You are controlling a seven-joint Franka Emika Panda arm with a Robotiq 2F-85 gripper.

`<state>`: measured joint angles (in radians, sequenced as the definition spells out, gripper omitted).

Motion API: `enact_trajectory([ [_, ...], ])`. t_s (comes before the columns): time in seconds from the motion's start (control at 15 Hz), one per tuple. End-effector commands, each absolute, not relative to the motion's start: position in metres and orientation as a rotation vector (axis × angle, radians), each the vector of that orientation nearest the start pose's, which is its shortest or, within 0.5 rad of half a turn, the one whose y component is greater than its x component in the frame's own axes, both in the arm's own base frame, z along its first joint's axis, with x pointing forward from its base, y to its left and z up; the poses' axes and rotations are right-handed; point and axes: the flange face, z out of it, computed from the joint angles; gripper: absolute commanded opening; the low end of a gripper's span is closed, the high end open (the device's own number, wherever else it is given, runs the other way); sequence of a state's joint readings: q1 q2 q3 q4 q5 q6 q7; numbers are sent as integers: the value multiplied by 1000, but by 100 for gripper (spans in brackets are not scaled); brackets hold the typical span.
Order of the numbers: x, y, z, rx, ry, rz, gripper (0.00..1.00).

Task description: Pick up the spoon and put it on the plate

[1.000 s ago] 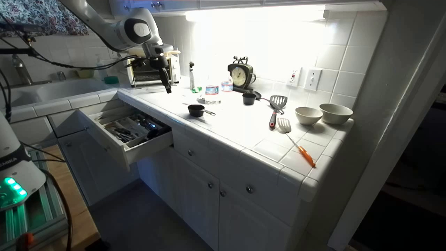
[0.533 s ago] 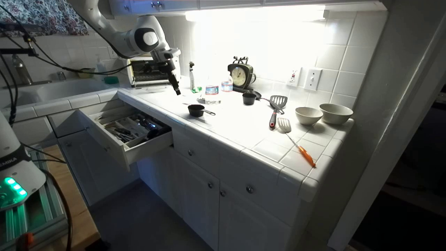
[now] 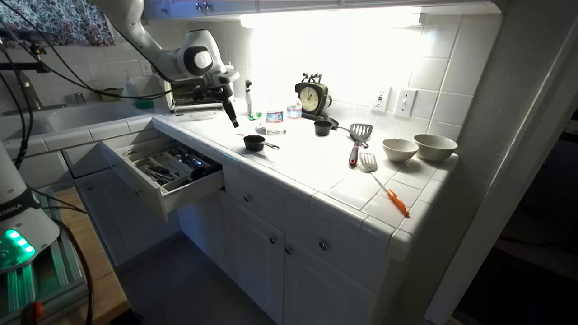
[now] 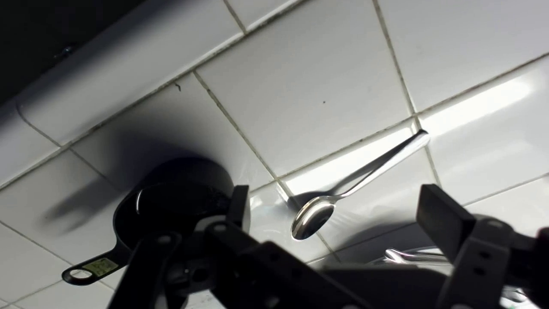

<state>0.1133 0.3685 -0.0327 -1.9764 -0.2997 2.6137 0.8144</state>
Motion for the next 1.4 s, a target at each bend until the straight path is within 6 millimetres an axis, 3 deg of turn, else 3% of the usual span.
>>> enact_trajectory([
  [0.0, 650, 65, 300, -2999, 889, -536, 100],
  [0.2, 657, 68, 293, -2999, 924, -527, 100],
  [0.27, 646, 62, 298, -3025, 878, -522, 100],
  [0.47, 651, 64, 293, -3023, 886, -523, 100],
  [0.53, 642, 65, 300, -3028, 801, -592, 100],
  [0.67, 644, 63, 302, -3033, 811, -638, 100],
  [1.33, 653, 65, 278, -2999, 858, -587, 100],
])
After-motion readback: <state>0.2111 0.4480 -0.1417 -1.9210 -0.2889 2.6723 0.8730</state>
